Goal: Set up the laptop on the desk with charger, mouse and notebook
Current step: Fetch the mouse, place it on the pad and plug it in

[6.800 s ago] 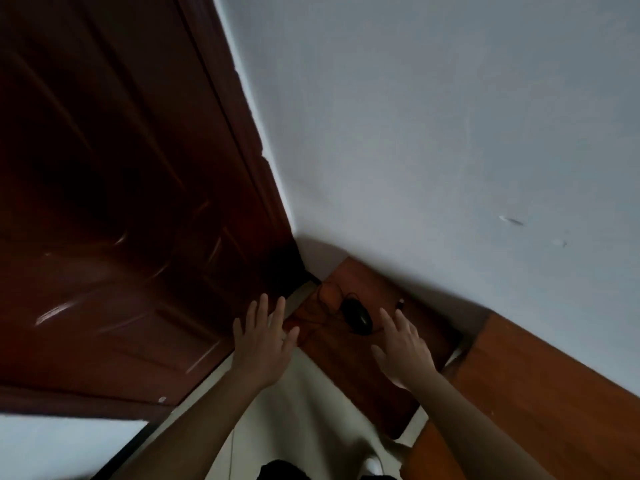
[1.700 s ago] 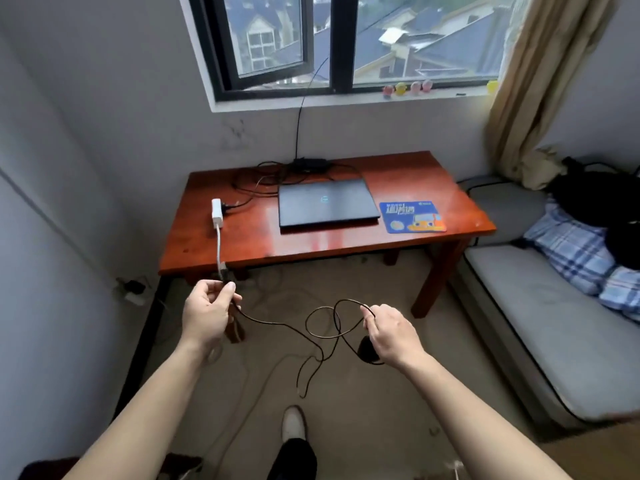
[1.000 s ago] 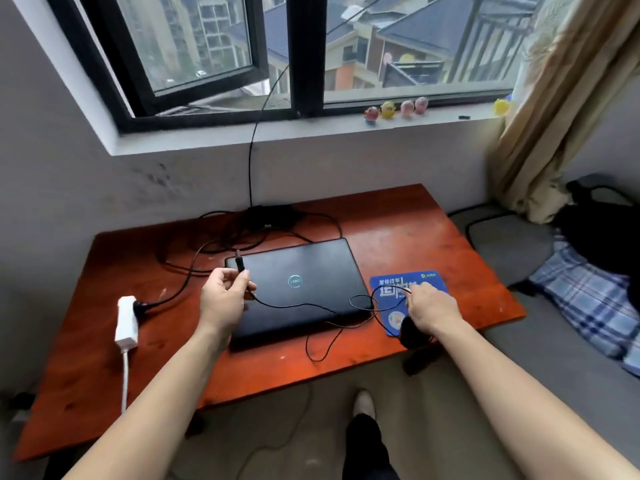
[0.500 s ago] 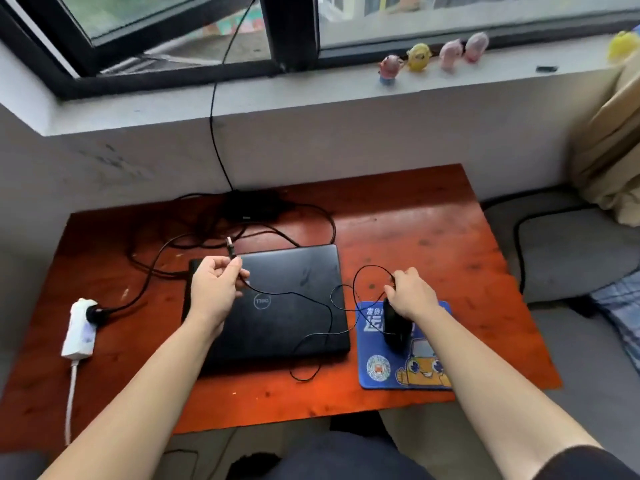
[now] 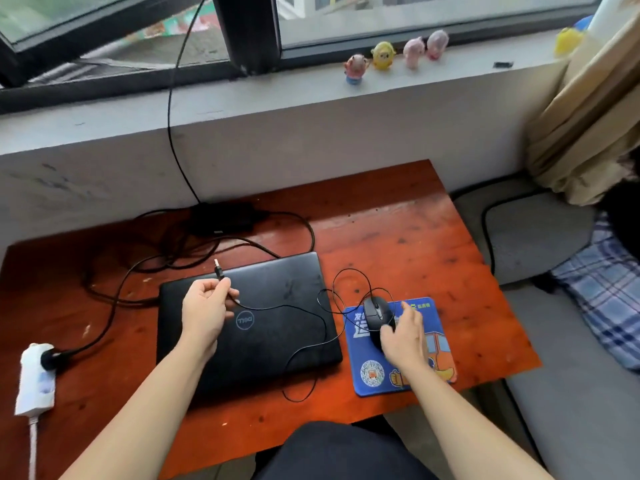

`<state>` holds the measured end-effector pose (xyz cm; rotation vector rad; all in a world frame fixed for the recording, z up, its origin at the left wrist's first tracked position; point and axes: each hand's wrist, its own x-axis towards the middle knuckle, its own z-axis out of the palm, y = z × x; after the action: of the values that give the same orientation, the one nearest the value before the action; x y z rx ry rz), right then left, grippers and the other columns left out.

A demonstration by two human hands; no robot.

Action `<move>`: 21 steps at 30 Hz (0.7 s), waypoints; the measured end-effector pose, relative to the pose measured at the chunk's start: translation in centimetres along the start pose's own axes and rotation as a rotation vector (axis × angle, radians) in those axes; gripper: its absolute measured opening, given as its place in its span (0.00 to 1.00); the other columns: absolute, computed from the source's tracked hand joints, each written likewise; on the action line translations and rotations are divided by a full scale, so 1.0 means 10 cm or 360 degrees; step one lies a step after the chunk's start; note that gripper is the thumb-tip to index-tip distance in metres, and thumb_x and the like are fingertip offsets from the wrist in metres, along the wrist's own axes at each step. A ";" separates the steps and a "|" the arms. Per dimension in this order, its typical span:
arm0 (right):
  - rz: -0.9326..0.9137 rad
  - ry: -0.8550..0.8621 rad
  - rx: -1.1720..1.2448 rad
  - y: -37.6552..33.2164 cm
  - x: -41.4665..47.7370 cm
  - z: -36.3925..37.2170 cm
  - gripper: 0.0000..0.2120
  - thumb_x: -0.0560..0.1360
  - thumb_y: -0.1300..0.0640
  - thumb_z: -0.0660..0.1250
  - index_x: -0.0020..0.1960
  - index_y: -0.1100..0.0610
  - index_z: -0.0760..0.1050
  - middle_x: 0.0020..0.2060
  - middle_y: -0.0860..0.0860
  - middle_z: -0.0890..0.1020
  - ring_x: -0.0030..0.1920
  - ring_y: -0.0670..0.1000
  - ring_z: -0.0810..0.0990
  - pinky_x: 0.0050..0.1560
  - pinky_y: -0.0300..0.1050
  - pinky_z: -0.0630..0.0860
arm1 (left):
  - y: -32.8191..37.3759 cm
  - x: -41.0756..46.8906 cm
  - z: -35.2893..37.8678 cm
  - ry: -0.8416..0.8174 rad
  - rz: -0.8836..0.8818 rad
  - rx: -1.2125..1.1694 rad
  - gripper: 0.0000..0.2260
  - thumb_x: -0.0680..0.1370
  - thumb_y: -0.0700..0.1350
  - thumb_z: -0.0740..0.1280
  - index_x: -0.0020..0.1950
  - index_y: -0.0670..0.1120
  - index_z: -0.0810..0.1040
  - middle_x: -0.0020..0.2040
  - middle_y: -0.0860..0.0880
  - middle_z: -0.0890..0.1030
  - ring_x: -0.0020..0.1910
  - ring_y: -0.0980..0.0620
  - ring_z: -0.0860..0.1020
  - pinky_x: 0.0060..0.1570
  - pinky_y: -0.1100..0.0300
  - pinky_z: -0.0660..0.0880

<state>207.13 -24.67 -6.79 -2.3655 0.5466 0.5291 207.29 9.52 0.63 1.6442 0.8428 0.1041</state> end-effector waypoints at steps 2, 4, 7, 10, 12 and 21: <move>0.0069 -0.0089 -0.0164 0.00 -0.06 0.05 0.41 0.74 0.49 0.68 0.80 0.61 0.53 0.75 0.59 0.62 0.74 0.60 0.63 0.70 0.56 0.66 | 0.00 0.03 0.04 -0.0025 -0.0027 -0.0015 0.05 0.80 0.46 0.66 0.47 0.46 0.75 0.38 0.48 0.83 0.32 0.56 0.80 0.32 0.60 0.74; 0.0083 -0.0128 -0.0317 -0.05 -0.07 0.12 0.42 0.73 0.46 0.71 0.78 0.61 0.55 0.74 0.59 0.64 0.73 0.61 0.64 0.69 0.55 0.67 | -0.01 0.04 0.08 -0.0062 -0.0079 -0.0037 0.06 0.81 0.45 0.63 0.46 0.45 0.72 0.36 0.49 0.79 0.31 0.54 0.78 0.30 0.61 0.74; 0.0083 -0.0028 -0.0360 -0.12 -0.03 0.15 0.35 0.74 0.46 0.72 0.74 0.59 0.62 0.68 0.58 0.68 0.69 0.60 0.69 0.65 0.54 0.71 | -0.03 0.04 0.14 -0.0164 -0.0126 -0.0012 0.05 0.82 0.44 0.61 0.47 0.44 0.70 0.34 0.48 0.74 0.29 0.53 0.77 0.31 0.57 0.75; -0.0074 0.0021 -0.0452 -0.16 -0.02 0.13 0.35 0.72 0.49 0.74 0.73 0.58 0.63 0.64 0.56 0.67 0.62 0.59 0.74 0.59 0.51 0.74 | -0.05 0.09 0.16 -0.0268 -0.0113 0.0061 0.06 0.82 0.45 0.61 0.47 0.44 0.70 0.34 0.48 0.74 0.28 0.54 0.77 0.30 0.57 0.75; -0.0227 0.0060 -0.0471 -0.16 -0.04 0.10 0.36 0.69 0.52 0.76 0.71 0.56 0.63 0.60 0.54 0.64 0.55 0.60 0.77 0.53 0.49 0.75 | -0.08 0.15 0.17 -0.0299 -0.0114 0.0125 0.06 0.81 0.45 0.61 0.46 0.44 0.70 0.33 0.49 0.73 0.25 0.56 0.74 0.29 0.57 0.73; -0.0369 0.0505 -0.0138 -0.07 -0.25 -0.15 0.35 0.68 0.53 0.75 0.69 0.51 0.60 0.59 0.53 0.72 0.48 0.57 0.78 0.42 0.44 0.69 | -0.17 0.17 0.68 -0.0490 -0.0130 0.0462 0.05 0.80 0.48 0.64 0.48 0.48 0.70 0.38 0.50 0.73 0.31 0.51 0.70 0.28 0.59 0.71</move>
<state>205.76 -24.56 -4.12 -2.5704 0.3842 0.0739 211.14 4.93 -3.39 1.8332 0.7091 -0.3357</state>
